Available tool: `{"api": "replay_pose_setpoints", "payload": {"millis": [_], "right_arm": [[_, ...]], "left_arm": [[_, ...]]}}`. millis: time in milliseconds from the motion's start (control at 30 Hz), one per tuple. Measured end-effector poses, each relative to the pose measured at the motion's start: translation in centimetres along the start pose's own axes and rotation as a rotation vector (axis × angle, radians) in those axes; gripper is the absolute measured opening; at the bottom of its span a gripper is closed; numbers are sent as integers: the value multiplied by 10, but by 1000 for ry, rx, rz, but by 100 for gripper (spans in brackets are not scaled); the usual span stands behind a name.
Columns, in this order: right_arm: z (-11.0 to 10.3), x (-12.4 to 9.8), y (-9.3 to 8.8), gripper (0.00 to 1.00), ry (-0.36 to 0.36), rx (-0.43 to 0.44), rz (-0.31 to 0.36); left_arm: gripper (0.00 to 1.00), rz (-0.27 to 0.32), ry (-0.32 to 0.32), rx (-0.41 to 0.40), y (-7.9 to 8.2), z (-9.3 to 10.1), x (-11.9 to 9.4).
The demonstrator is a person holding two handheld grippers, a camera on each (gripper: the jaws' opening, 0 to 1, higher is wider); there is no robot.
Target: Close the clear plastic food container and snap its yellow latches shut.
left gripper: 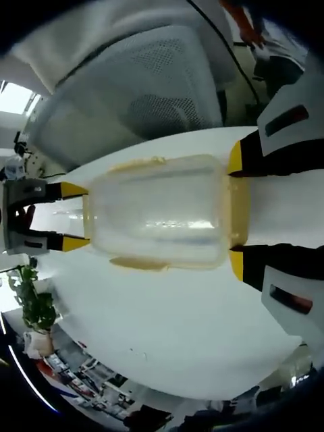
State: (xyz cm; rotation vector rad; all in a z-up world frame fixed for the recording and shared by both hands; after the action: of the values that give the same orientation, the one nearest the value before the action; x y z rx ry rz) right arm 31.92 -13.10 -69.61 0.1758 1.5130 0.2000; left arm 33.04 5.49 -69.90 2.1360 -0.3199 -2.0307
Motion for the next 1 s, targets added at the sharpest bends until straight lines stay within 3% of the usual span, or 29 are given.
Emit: {"api": "replay_pose_setpoints", "payload": {"millis": [433, 633, 1000], "right_arm": [[8, -26, -36, 36, -9, -19, 14], [7, -38, -60, 36, 23, -8, 29], [5, -58, -107, 36, 14, 18, 38]], "left_arm": [[36, 6, 28, -25, 45, -4, -13], [36, -11, 13, -18, 72, -4, -15], [36, -24, 13, 11, 122, -11, -3]]}}
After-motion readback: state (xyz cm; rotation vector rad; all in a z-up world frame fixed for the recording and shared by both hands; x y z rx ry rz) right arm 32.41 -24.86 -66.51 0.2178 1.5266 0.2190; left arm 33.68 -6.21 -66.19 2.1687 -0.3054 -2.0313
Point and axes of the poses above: the point that each gripper's makers call its tool centre point, and the gripper's own axes: x roughly forward along the fingers, z roughly to its right, y roughly out of its top, the point moved 3 cm from there along -x, roughly backward along the fingers, and after that the axes turned 10 degrees about -z, right-handed, at the moved point
